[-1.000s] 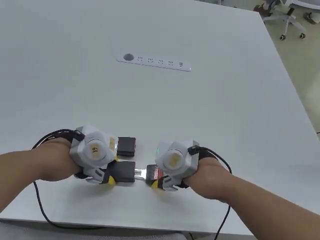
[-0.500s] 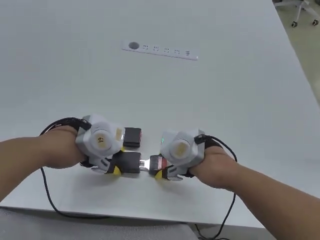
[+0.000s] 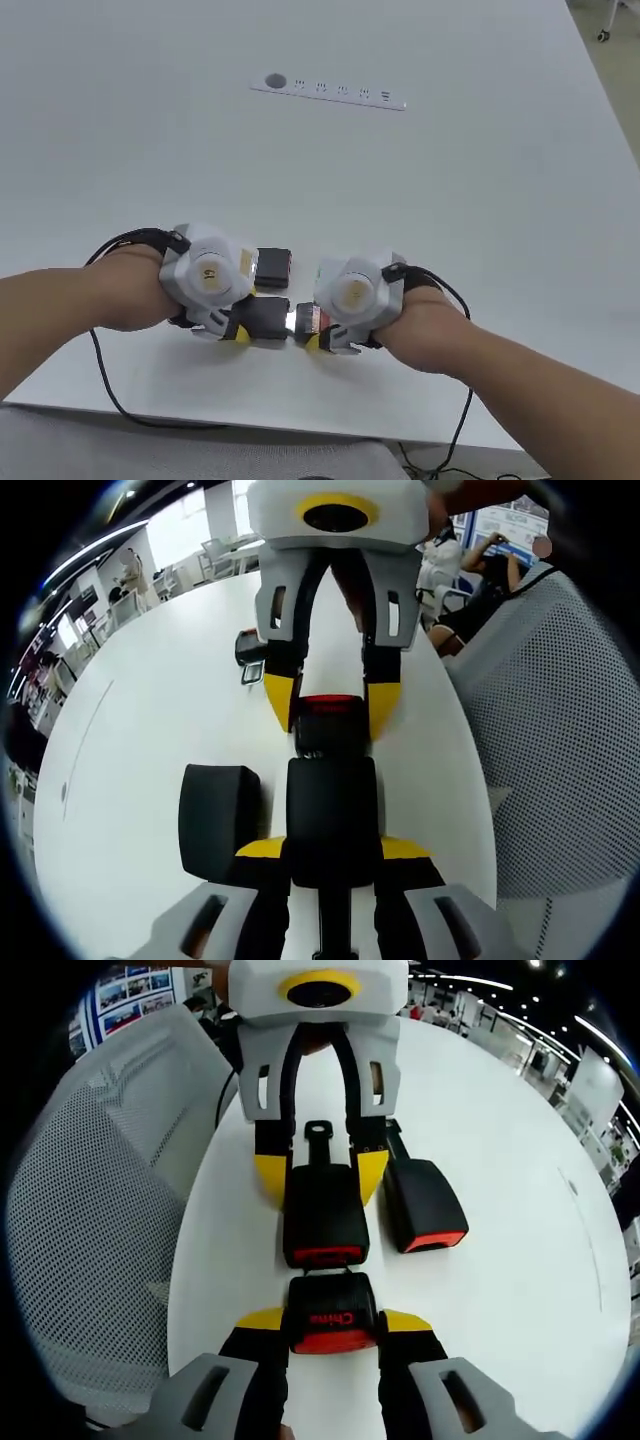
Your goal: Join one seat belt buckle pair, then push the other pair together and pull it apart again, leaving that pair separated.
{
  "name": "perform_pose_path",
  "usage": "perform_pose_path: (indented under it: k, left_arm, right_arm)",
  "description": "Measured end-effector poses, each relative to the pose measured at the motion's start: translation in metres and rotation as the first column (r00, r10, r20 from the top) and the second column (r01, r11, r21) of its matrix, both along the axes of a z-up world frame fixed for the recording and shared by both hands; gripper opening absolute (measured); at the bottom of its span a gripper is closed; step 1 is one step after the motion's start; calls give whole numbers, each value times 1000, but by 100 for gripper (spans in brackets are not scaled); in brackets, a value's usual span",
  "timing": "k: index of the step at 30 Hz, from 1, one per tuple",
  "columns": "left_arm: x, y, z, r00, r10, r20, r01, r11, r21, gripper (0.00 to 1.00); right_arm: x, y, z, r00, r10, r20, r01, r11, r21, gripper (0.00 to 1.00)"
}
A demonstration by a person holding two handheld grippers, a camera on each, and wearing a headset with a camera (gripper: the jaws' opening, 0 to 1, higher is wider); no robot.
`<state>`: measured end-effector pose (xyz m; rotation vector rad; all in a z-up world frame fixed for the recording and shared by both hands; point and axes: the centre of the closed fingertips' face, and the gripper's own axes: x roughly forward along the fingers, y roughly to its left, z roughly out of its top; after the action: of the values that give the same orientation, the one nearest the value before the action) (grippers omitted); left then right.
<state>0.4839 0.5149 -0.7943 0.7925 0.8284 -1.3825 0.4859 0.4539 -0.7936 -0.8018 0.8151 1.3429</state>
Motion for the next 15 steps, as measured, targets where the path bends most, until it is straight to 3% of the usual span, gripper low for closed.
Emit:
perform_pose_path:
  k: [7, 9, 15]
  left_arm:
    - [-1, -1, 1, 1000, 2, 2, -2, 1000, -3, 32]
    - [-3, -2, -1, 1000, 4, 0, -4, 1000, -7, 32]
    - [-1, -3, 0, 1000, 3, 0, -3, 1000, -1, 32]
  right_arm:
    - [0, 1, 0, 1000, -9, -3, 9, 1000, 5, 30]
    - [1, -1, -6, 1000, -18, -18, 18, 1000, -6, 30]
    - [0, 0, -1, 1000, 4, -10, -4, 1000, -7, 30]
